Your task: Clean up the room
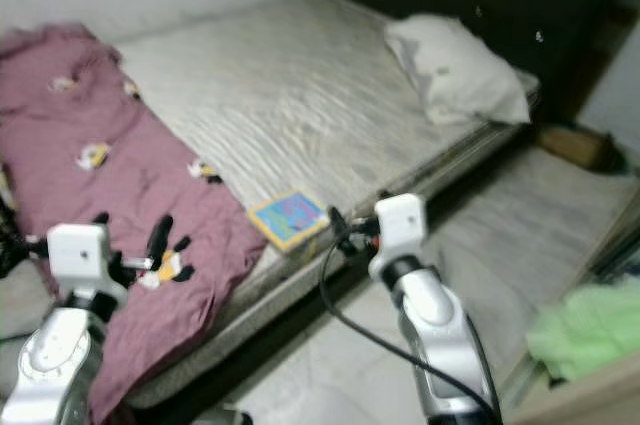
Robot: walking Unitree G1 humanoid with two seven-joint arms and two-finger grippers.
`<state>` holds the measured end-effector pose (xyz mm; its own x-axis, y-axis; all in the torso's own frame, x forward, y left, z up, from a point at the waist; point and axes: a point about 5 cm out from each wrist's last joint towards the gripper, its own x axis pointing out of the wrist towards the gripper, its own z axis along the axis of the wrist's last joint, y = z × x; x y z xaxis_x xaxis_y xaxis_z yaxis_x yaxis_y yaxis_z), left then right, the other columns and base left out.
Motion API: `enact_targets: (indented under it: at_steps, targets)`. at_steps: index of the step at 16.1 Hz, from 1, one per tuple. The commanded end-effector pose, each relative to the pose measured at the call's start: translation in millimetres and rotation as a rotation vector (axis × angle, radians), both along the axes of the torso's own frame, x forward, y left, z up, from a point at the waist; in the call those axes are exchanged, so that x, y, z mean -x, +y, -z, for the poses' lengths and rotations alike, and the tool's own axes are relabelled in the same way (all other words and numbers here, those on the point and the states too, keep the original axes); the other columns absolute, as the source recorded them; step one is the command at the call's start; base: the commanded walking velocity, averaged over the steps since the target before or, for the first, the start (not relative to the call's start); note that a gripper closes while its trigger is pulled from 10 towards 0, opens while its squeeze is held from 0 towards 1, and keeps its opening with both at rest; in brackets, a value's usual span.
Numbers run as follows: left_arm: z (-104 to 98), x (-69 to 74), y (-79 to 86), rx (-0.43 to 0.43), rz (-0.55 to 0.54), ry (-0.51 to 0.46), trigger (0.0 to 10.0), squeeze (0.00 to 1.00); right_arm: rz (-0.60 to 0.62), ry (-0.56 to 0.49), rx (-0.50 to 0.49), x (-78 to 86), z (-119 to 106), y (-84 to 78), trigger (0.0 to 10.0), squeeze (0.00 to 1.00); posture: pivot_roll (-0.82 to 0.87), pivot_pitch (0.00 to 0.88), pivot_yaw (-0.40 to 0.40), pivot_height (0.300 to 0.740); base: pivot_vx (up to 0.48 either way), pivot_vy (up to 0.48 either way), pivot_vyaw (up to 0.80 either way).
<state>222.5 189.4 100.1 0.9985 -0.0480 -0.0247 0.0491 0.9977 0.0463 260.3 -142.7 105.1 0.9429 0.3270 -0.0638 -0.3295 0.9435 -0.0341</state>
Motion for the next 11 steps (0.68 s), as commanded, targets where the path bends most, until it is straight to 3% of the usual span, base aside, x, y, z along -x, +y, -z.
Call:
enact_targets:
  at_steps: [1,11]
  targets:
    - [-1.9,-1.3,-5.0,0.003,0.029,-0.010,10.0,0.00,0.029,-0.008,0.018,-0.4,-1.1,-8.2,10.0,0.00,0.01,0.006,-0.015,0.740,0.000,0.000,0.80]
    - [-1.0,-2.5,-5.4,-0.012,0.014,-0.006,10.0,0.00,0.075,-0.022,0.024,-3.2,-1.6,-11.8,10.0,0.00,0.02,0.002,-0.012,0.740,0.000,0.000,0.80]
